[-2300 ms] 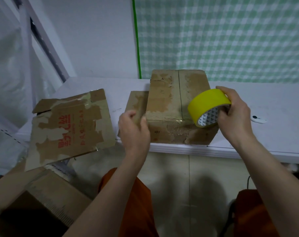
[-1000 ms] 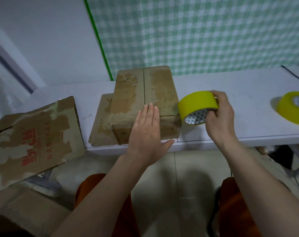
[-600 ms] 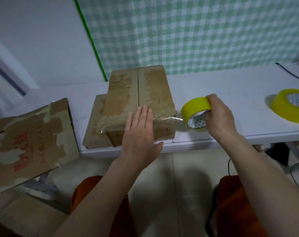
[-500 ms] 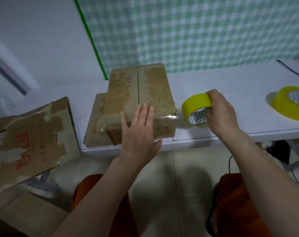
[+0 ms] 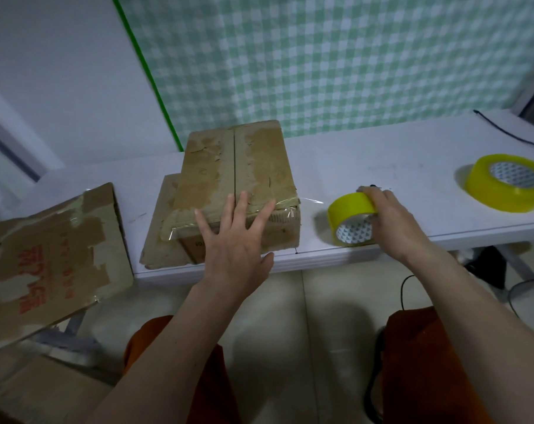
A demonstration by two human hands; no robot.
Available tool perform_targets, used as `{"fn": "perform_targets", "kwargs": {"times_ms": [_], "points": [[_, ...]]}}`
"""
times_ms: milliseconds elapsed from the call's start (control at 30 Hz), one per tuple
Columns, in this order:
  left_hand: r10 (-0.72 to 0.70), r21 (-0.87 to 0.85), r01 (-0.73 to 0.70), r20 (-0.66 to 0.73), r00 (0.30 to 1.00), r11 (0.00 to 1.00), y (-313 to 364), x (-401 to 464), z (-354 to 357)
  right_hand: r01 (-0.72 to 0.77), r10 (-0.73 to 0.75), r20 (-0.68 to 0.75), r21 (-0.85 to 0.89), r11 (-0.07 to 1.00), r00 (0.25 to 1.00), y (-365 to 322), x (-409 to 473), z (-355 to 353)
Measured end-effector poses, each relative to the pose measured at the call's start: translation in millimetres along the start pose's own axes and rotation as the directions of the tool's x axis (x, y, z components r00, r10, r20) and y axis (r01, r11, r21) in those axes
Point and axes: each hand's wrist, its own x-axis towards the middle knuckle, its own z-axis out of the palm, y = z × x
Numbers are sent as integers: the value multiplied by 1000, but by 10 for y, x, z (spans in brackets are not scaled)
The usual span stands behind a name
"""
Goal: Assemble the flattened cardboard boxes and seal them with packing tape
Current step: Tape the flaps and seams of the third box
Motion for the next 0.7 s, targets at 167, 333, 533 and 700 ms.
{"fn": "perform_targets", "kwargs": {"times_ms": [167,333,533,700], "points": [[2,3,-2,26,1000,1000,22,-4,-47,-94,96,-3,148,984,995,181,16,-1],[-14,-171,33,112,994,985,92,104,-305,-136,148,-20,276,951,989,227,4,47],[218,-375,-154,136,966,914,486,629,-604,-195,176,87,534,823,981,323,-38,-1],[434,-513,-151,493,754,845,907,1218,-545,-202,110,184,618,760,977,408,-70,-139]]}}
